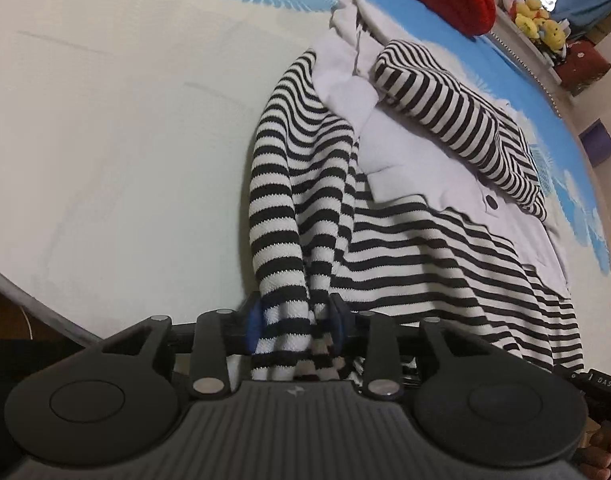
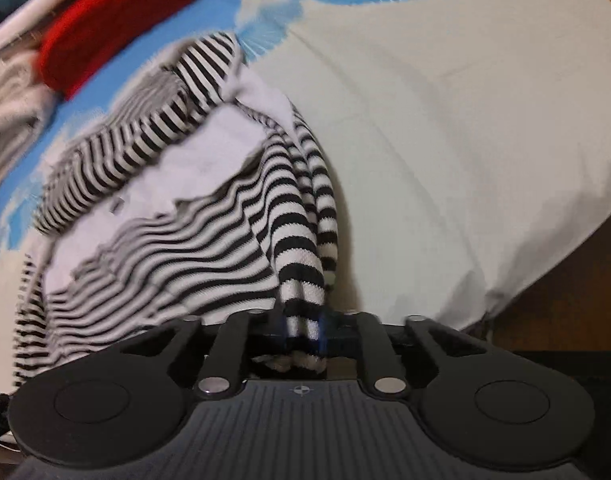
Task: Fold small clothes
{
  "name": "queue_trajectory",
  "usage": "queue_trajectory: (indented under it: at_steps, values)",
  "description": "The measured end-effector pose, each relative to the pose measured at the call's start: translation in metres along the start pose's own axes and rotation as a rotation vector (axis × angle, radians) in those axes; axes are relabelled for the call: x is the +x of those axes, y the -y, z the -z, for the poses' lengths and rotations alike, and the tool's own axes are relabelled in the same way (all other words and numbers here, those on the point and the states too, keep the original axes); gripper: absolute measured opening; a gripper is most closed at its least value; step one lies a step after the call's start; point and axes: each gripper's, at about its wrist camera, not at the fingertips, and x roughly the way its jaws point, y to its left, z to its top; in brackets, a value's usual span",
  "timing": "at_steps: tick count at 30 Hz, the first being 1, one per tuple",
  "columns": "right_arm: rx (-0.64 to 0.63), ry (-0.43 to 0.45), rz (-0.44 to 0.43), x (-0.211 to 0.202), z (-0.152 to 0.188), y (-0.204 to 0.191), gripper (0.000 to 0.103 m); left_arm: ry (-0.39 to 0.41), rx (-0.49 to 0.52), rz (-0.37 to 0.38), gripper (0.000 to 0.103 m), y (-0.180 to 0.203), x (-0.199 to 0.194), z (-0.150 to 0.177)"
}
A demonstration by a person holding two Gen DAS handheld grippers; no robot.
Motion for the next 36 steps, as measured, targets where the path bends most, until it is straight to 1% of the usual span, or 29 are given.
queue_trajectory:
  at_steps: [3, 7, 8, 9, 10, 11, 12, 14, 19, 22, 26, 30, 33, 36]
  values:
    - [-0.021, -0.022, 0.01, 0.007, 0.001, -0.003, 0.028, -0.008, 0.007, -0.002, 0.04, 0.0, 0.002, 0.001]
    - [-0.033, -0.036, 0.021, 0.014, 0.004, -0.007, 0.028, -0.008, 0.056, -0.028, 0.039, 0.005, 0.008, 0.003]
    - [-0.044, -0.035, 0.025, 0.015, 0.004, -0.01, 0.027, -0.002, 0.072, -0.036, 0.032, 0.006, 0.008, 0.005]
    - [-0.057, -0.031, 0.027, 0.015, 0.004, -0.012, 0.023, 0.002, 0.083, -0.04, 0.027, 0.008, 0.008, 0.005]
    - [-0.063, -0.029, 0.026, 0.014, 0.005, -0.013, 0.019, 0.006, 0.09, -0.037, 0.018, 0.009, 0.008, 0.005]
    - [-0.067, -0.024, 0.018, 0.013, 0.005, -0.014, 0.013, 0.009, 0.095, -0.026, 0.012, 0.01, 0.007, 0.006]
    - [-0.07, -0.016, 0.01, 0.012, 0.005, -0.015, 0.01, 0.018, 0.099, -0.022, 0.011, 0.011, 0.006, 0.006]
    - [-0.082, 0.009, 0.003, 0.007, 0.004, -0.016, 0.008, 0.046, 0.117, -0.024, 0.01, 0.014, 0.0, 0.006]
    - [-0.095, 0.095, -0.044, -0.016, -0.001, -0.022, 0.006, 0.114, 0.115, 0.014, 0.009, 0.016, -0.021, 0.002]
    - [-0.114, 0.155, -0.088, -0.036, -0.003, -0.026, 0.006, 0.167, 0.13, 0.04, 0.009, 0.018, -0.037, 0.001]
    - [-0.205, 0.232, -0.119, -0.059, -0.003, -0.035, 0.006, 0.23, 0.171, 0.066, 0.008, 0.023, -0.064, -0.003]
    - [-0.219, 0.276, -0.174, -0.086, -0.01, -0.037, 0.006, 0.29, 0.202, 0.141, 0.008, 0.028, -0.107, -0.011]
    - [-0.222, 0.312, -0.235, -0.118, -0.016, -0.036, 0.005, 0.304, 0.244, 0.175, 0.008, 0.029, -0.148, -0.011]
    - [-0.244, 0.344, -0.3, -0.157, -0.015, -0.031, 0.005, 0.291, 0.248, 0.239, 0.008, 0.021, -0.19, -0.006]
